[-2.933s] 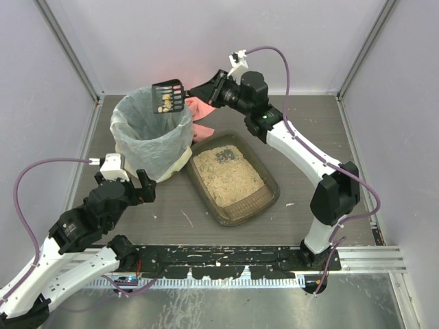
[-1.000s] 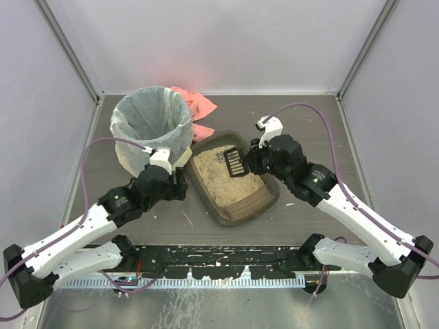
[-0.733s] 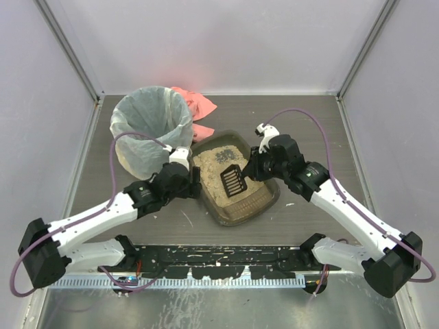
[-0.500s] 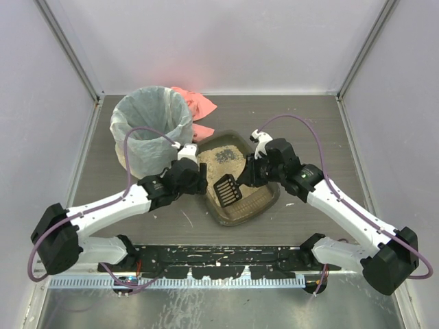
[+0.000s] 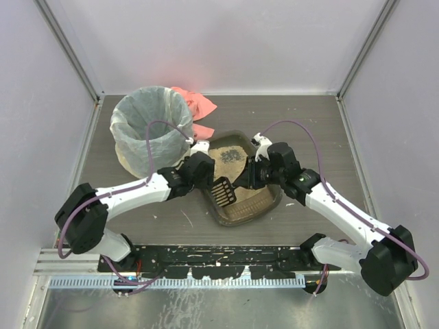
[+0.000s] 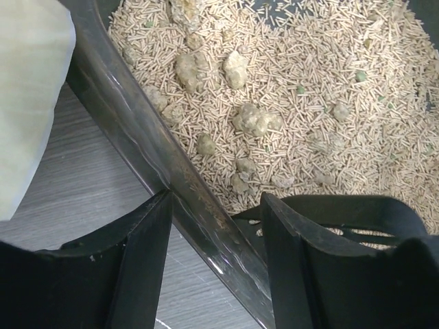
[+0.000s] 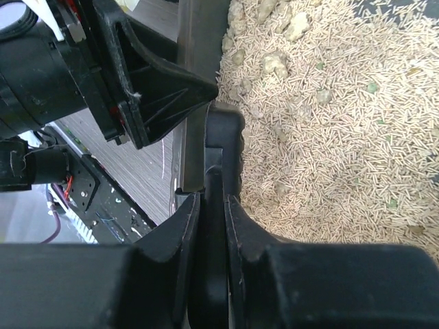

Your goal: Clean the litter box

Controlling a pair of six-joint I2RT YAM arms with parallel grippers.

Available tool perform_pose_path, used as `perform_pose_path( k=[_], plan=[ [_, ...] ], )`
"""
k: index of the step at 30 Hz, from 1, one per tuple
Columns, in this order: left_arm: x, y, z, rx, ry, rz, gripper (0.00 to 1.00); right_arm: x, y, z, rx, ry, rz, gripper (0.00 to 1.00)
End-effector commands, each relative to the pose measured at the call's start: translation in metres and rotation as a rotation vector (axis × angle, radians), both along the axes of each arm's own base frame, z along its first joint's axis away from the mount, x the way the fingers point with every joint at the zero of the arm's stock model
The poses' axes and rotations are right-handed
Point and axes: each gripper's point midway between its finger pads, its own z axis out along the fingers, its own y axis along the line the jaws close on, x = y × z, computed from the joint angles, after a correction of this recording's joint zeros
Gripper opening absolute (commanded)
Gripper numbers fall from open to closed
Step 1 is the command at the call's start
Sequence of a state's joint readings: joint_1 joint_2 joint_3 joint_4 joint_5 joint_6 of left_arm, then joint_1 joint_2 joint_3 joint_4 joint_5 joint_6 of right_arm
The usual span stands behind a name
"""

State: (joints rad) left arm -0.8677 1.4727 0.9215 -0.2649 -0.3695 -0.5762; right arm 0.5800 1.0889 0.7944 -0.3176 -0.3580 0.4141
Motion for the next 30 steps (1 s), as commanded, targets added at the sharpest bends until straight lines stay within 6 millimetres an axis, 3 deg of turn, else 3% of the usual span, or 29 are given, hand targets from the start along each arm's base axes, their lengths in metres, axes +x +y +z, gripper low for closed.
perform_pose_path(
  k=[1, 9, 15, 18, 23, 25, 30],
  plan=[
    [0.026, -0.026, 0.027, -0.095, -0.077, -0.039, 0.54, -0.017, 0.012, -0.003, 0.091, 0.083, 0.044, 0.01],
    [0.044, -0.055, 0.030, -0.104, -0.086, -0.158, 0.52, -0.025, 0.020, 0.002, 0.209, 0.122, 0.029, 0.01],
    [0.057, -0.064, 0.038, -0.099, -0.102, -0.195, 0.52, -0.019, 0.009, 0.002, 0.167, 0.091, -0.036, 0.01],
    [0.060, -0.059, 0.043, -0.090, -0.100, -0.184, 0.56, -0.005, -0.010, 0.008, 0.062, 0.025, -0.126, 0.01],
    [0.056, -0.040, 0.069, -0.106, -0.129, -0.155, 0.72, 0.013, -0.041, 0.033, -0.050, -0.081, -0.252, 0.01],
    [0.052, -0.031, 0.088, -0.121, -0.159, -0.146, 0.77, 0.017, -0.048, 0.044, -0.066, -0.117, -0.282, 0.01],
    [0.033, -0.014, 0.110, -0.130, -0.186, -0.166, 0.84, 0.030, -0.074, 0.070, -0.127, -0.211, -0.400, 0.01]
  ],
)
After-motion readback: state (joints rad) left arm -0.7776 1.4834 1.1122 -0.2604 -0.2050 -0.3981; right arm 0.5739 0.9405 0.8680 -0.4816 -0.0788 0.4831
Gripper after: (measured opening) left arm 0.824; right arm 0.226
